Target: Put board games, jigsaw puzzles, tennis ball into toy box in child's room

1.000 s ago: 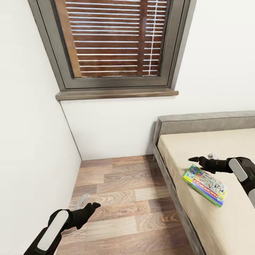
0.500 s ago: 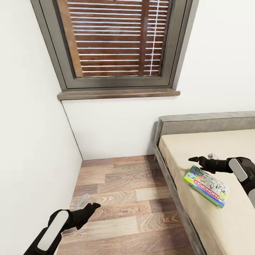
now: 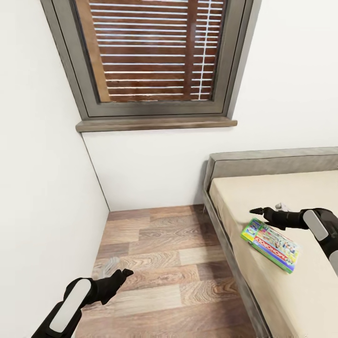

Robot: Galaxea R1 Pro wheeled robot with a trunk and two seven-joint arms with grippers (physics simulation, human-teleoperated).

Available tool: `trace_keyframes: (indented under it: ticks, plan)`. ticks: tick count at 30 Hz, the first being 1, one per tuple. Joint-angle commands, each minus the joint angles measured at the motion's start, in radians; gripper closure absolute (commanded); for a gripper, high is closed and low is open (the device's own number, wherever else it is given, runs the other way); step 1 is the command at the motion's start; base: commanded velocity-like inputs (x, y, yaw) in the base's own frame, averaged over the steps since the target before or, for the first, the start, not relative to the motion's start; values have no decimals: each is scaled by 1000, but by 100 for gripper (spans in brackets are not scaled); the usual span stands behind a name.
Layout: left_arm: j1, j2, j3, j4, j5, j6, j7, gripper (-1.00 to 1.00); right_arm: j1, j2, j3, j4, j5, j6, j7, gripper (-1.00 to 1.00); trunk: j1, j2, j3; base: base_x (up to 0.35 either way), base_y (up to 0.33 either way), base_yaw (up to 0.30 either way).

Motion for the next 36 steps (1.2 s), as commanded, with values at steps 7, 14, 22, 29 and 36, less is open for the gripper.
trace_keyframes:
  ticks: [7,14,22,29,36]
  plan:
    - [-1,1,-1,-1,11,-1,10,-100,-1,1,-1,0,6,3,6,-100,0,0,-1,-67,-47,1]
    - [-2,1,-1,-1,11,-1,10,-100,-1,1,0,0,6,3,6,-100,0,0,-1,-22,-16,4]
    - [-2,1,-1,-1,9,-1,10,-100,-1,3,1,0,7,2,6,-100,0,0,-1,-7,-5,127]
    - [-2,1,-1,-1,9,-1,10,-100,0,4,1,0,7,2,7,-100,0,0,-1,-2,-2,123]
    - [-2,1,-1,-1,9,-1,10,-100,1,4,1,0,7,2,8,-100,0,0,-1,-1,-1,44]
